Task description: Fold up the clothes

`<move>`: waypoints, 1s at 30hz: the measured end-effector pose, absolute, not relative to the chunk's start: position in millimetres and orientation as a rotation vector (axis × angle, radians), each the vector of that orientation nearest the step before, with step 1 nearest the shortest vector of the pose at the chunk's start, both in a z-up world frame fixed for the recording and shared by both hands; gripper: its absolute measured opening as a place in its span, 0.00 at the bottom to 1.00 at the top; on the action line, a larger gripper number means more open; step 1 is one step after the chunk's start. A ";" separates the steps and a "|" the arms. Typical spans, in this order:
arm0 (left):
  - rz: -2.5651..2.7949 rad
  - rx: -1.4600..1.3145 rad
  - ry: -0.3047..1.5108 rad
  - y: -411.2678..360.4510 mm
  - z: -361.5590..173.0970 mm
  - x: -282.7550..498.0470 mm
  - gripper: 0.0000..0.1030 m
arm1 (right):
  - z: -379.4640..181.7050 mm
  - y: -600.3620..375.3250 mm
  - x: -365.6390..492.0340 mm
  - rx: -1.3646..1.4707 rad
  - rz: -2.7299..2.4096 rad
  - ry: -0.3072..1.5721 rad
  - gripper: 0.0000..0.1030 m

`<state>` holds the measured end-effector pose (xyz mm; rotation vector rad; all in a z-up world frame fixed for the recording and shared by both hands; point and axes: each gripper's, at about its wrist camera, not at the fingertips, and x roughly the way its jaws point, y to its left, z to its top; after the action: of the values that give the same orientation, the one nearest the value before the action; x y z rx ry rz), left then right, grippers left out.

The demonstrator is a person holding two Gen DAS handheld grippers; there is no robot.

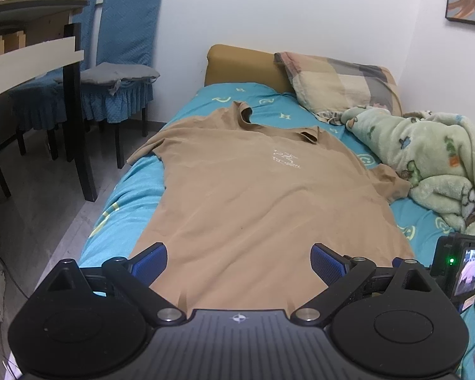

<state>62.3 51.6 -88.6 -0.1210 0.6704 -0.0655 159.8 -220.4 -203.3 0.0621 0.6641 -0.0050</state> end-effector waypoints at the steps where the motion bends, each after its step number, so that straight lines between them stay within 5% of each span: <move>1: -0.064 -0.121 0.673 51.5 -88.8 62.8 0.96 | -203.3 -220.4 160.0 0.062 -0.005 0.665 1.00; 30: -0.040 -0.093 0.685 47.8 -98.7 73.0 0.97 | -202.4 -235.2 178.7 0.127 -0.036 0.678 1.00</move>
<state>73.0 47.8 -98.7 -0.0927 0.6853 -0.0398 178.7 -235.2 -202.4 0.1274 0.6781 -0.0358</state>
